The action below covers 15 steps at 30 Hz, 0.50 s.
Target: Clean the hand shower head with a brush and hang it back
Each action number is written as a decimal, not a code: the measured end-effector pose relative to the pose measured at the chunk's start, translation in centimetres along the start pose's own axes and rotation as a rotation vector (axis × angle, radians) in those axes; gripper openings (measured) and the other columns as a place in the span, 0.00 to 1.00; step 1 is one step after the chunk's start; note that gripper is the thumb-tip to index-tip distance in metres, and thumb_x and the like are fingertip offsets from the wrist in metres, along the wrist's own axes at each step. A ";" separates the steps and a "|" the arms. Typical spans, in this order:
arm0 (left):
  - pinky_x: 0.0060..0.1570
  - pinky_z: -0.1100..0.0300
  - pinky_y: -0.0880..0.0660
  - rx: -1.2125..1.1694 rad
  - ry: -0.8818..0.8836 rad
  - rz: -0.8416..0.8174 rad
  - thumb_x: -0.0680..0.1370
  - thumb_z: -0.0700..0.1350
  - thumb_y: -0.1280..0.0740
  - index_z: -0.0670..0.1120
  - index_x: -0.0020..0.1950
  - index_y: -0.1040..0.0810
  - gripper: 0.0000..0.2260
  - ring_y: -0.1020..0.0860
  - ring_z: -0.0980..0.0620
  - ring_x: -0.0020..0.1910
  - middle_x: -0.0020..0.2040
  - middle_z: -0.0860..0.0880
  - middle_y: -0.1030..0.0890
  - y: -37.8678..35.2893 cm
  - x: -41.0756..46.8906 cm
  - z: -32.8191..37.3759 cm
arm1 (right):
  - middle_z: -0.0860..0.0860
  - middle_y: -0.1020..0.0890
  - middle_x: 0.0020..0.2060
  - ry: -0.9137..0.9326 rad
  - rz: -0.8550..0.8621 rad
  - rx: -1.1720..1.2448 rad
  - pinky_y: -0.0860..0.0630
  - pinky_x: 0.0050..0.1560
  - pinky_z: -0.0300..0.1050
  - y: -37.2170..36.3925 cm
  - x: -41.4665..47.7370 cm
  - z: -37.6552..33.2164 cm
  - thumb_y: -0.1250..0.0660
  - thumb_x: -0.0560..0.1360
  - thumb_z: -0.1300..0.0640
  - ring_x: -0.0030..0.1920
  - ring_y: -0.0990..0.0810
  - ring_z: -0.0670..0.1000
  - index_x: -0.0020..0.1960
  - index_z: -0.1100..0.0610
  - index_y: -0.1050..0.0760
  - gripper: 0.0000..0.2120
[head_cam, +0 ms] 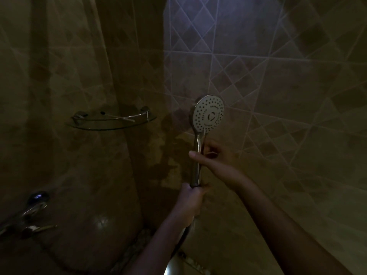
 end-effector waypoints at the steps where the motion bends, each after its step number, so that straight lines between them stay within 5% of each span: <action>1: 0.18 0.69 0.34 -0.001 -0.003 -0.004 0.77 0.47 0.30 0.41 0.70 0.31 0.24 0.28 0.61 0.19 0.33 0.52 0.27 -0.1 -0.1 0.0 | 0.58 0.28 0.36 -0.001 0.010 0.002 0.24 0.44 0.55 0.1 0.1 0.2 0.22 0.68 0.46 0.38 0.26 0.55 0.38 0.56 0.27 0.18; 6: 0.18 0.68 0.34 0.002 0.004 0.001 0.77 0.47 0.30 0.41 0.69 0.30 0.23 0.27 0.60 0.20 0.32 0.53 0.26 0.2 -0.2 -0.2 | 0.45 0.18 0.38 -0.147 -0.040 0.154 0.20 0.59 0.59 -0.4 0.1 1.6 0.25 0.74 0.57 0.46 0.17 0.49 0.46 0.45 0.17 0.07; 9: 0.19 0.67 0.34 -0.011 0.009 0.008 0.78 0.47 0.30 0.43 0.67 0.28 0.20 0.27 0.61 0.19 0.30 0.54 0.26 0.2 -0.3 -0.2 | 0.53 0.19 0.41 -0.139 -0.062 0.145 0.23 0.63 0.65 -0.9 0.1 1.4 0.29 0.76 0.57 0.49 0.18 0.58 0.53 0.55 0.19 0.07; 11: 0.20 0.67 0.34 -0.013 0.011 0.015 0.78 0.47 0.31 0.43 0.67 0.29 0.20 0.27 0.61 0.19 0.31 0.53 0.25 0.2 -0.2 -0.2 | 0.53 0.17 0.46 -0.116 -0.080 0.065 0.20 0.61 0.58 -1.1 0.0 0.7 0.28 0.76 0.52 0.52 0.16 0.56 0.55 0.56 0.21 0.10; 15: 0.17 0.69 0.33 -0.044 0.002 0.018 0.79 0.44 0.32 0.39 0.70 0.31 0.22 0.27 0.61 0.18 0.33 0.51 0.27 0.2 -0.4 0.2 | 0.46 0.21 0.40 -0.102 -0.033 -0.055 0.22 0.47 0.41 -0.9 -0.1 0.4 0.24 0.73 0.53 0.43 0.20 0.45 0.50 0.54 0.21 0.10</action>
Point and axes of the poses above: each hand's wrist, its own x-axis towards the middle knuckle, its own y-axis out of the back of the hand, z = x × y, the point moved 6 cm from there along x, towards the middle knuckle
